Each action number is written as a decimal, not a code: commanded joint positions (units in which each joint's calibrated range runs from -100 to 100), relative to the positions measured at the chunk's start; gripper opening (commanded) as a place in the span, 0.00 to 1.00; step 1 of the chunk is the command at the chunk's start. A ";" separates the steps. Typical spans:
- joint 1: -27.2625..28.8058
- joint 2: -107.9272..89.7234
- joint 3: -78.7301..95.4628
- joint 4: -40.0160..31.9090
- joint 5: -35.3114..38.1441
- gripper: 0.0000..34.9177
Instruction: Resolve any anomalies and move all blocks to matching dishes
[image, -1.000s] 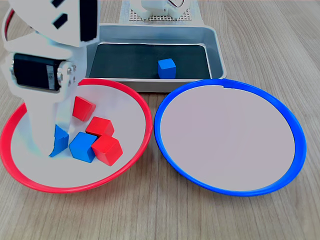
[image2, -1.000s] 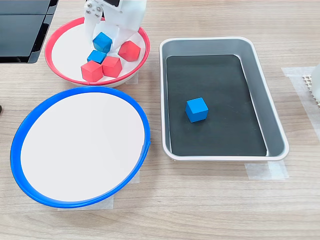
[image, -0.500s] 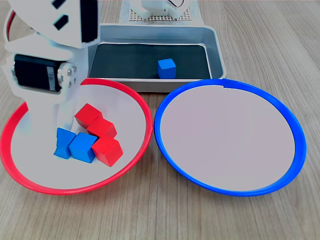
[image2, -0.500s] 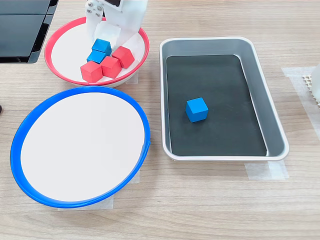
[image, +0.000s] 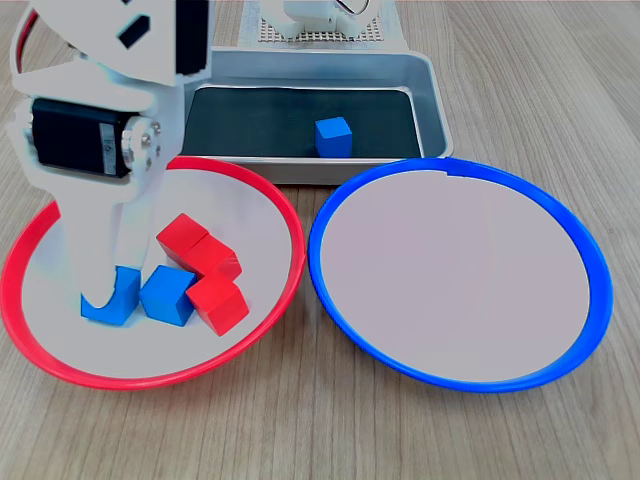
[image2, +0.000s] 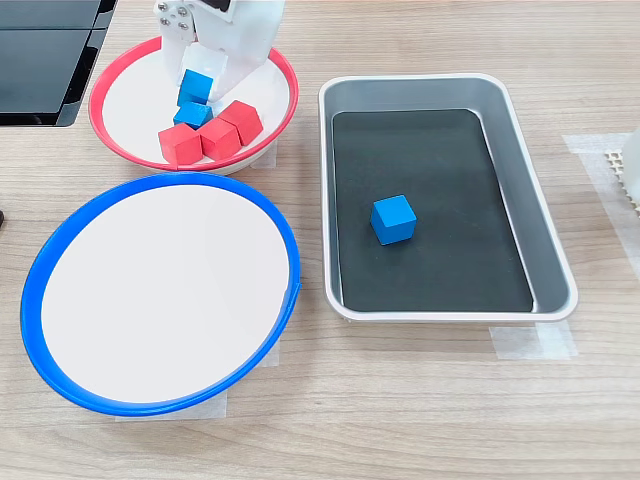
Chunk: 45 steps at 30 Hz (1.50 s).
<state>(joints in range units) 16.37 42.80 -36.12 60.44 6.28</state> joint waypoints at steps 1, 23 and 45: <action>0.80 -4.03 -1.62 -0.64 0.39 0.01; -26.58 -21.18 17.59 -1.30 -0.15 0.01; -23.76 -34.48 30.43 18.10 11.72 0.43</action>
<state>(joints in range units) -9.56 15.86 -6.90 70.80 14.87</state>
